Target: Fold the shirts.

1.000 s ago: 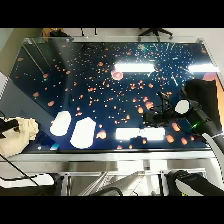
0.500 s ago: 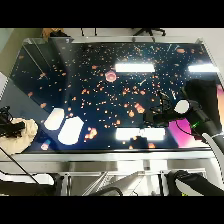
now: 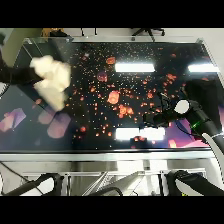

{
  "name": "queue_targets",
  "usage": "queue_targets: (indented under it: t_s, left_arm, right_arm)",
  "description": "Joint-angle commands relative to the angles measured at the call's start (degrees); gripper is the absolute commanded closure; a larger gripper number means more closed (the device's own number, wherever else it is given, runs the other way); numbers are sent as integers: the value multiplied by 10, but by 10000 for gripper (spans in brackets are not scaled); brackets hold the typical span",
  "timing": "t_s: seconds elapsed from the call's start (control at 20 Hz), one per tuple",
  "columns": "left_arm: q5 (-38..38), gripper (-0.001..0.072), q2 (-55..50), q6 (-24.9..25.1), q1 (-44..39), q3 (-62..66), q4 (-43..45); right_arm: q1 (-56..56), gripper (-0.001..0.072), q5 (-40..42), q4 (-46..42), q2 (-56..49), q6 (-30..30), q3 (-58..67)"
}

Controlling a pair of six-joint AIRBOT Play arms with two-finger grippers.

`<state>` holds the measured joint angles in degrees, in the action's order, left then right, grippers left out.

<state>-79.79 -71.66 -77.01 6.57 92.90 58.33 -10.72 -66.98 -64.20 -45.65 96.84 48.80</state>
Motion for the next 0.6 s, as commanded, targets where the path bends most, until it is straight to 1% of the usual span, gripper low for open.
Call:
queue_targets:
  t_s: [0.0,0.05,0.15,0.2,0.3,0.4,0.45,0.55]
  left_arm:
    - [12,691,80,-19,-169,-18,-14]
    - [29,691,94,-39,-216,-54,24]
    - [73,690,112,-72,-286,-129,97]
    - [99,690,115,-73,-310,-165,110]
    - [175,689,105,-70,-343,-235,112]
    - [256,689,74,-71,-364,-283,109]
    - [281,689,51,-71,-370,-293,105]
    - [279,685,7,-71,-374,-286,100]
  right_arm:
    - [1,686,-9,0,0,-12,1]
    - [1,686,-14,0,0,-19,5]
    - [2,685,-40,0,0,-41,29]
    - [2,685,-52,-1,0,-41,46]
    - [2,683,-55,-1,0,-41,77]
    - [2,682,-54,-1,0,-41,98]
    - [2,683,-55,-1,0,-41,104]
    - [2,676,-55,0,0,-41,108]
